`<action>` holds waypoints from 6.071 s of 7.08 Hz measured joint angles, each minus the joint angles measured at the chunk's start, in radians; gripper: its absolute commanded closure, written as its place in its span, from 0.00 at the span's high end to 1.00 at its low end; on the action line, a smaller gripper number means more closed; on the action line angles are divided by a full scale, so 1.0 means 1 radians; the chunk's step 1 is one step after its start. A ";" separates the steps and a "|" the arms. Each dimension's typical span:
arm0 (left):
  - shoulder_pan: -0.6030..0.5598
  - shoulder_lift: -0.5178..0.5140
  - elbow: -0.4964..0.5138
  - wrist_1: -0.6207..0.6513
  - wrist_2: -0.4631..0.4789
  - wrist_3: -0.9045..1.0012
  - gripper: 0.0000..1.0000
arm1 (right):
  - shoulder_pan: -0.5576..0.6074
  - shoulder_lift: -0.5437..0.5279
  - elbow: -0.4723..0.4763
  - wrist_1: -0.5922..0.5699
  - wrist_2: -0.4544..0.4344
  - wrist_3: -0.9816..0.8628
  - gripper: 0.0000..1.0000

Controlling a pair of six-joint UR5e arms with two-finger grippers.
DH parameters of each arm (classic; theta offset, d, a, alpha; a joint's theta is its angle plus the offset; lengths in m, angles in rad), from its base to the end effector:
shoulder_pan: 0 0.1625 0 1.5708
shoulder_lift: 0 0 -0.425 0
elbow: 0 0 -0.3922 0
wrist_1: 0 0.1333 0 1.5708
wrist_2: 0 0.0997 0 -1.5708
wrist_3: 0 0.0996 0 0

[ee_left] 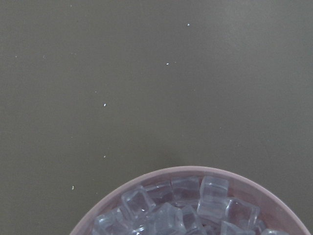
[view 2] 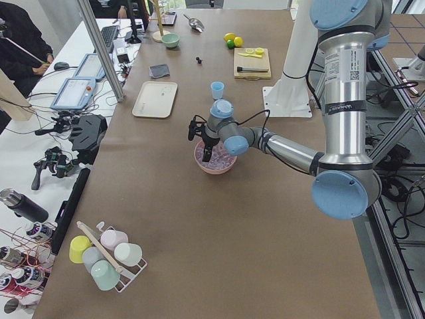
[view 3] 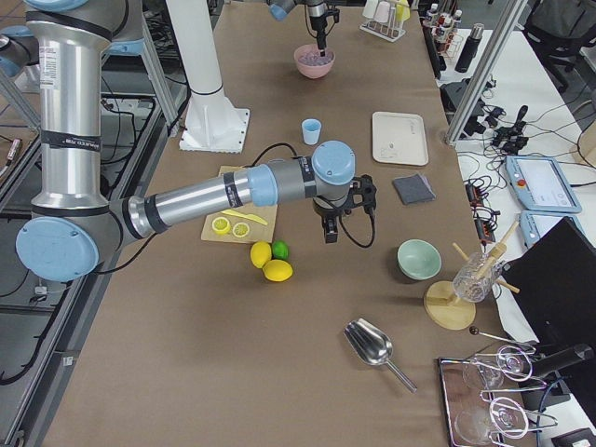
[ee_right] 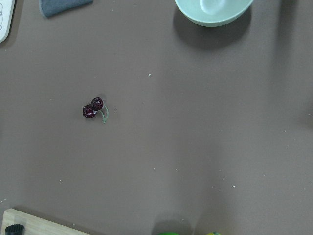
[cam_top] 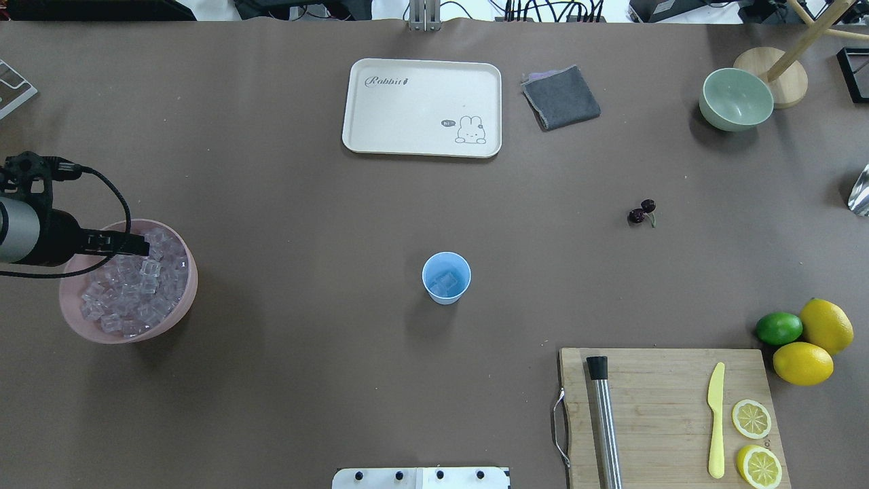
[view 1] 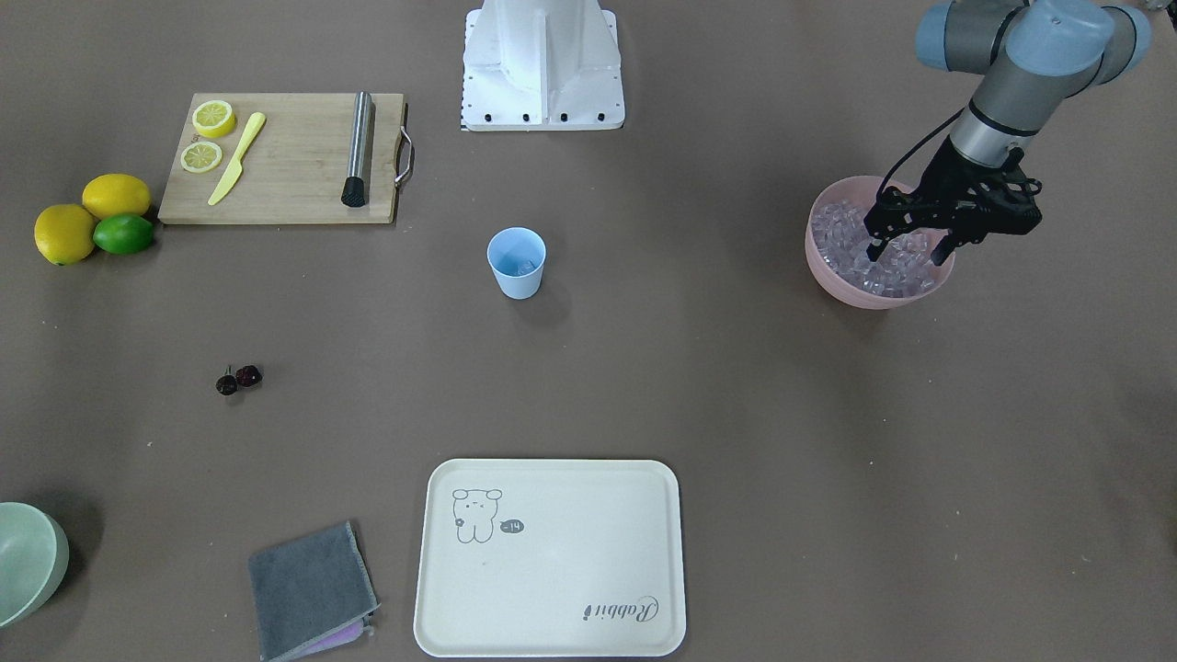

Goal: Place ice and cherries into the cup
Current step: 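Lower the left gripper into the bowl and grasp an ice cube, then lift the ice cube with the left gripper and carry it over the blue cup, then open the left gripper to drop the ice cube into the cup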

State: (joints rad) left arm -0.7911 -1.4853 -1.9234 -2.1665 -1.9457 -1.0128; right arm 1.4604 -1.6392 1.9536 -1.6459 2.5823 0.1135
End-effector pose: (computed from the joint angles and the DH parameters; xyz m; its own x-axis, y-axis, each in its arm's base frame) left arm 0.2667 -0.4075 0.4670 0.6347 0.0589 -0.7705 0.1534 0.9677 0.2002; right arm -0.0014 -0.4559 0.4929 0.5141 -0.1471 0.8450 0.0491 0.9886 0.1422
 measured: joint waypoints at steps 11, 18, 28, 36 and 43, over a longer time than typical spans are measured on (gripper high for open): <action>0.063 -0.018 0.020 0.004 0.002 0.003 0.58 | 0.002 -0.011 0.000 0.000 -0.009 0.000 1.00; 0.048 -0.009 -0.005 0.005 0.002 0.003 0.00 | 0.001 -0.007 0.001 0.000 -0.008 0.000 1.00; -0.161 -0.221 -0.153 0.027 -0.117 -0.242 0.00 | 0.005 0.009 0.010 0.000 -0.017 0.000 1.00; 0.343 -0.648 0.127 0.049 0.447 -0.389 0.00 | 0.005 0.010 0.007 0.000 -0.018 0.000 1.00; 0.503 -0.706 0.195 0.048 0.603 -0.431 0.98 | 0.005 0.001 0.006 0.000 -0.012 0.003 1.00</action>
State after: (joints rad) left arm -0.2880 -2.1914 -1.7284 -2.1182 -1.3426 -1.4433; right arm 1.4649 -1.6380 1.9601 -1.6456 2.5707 0.1163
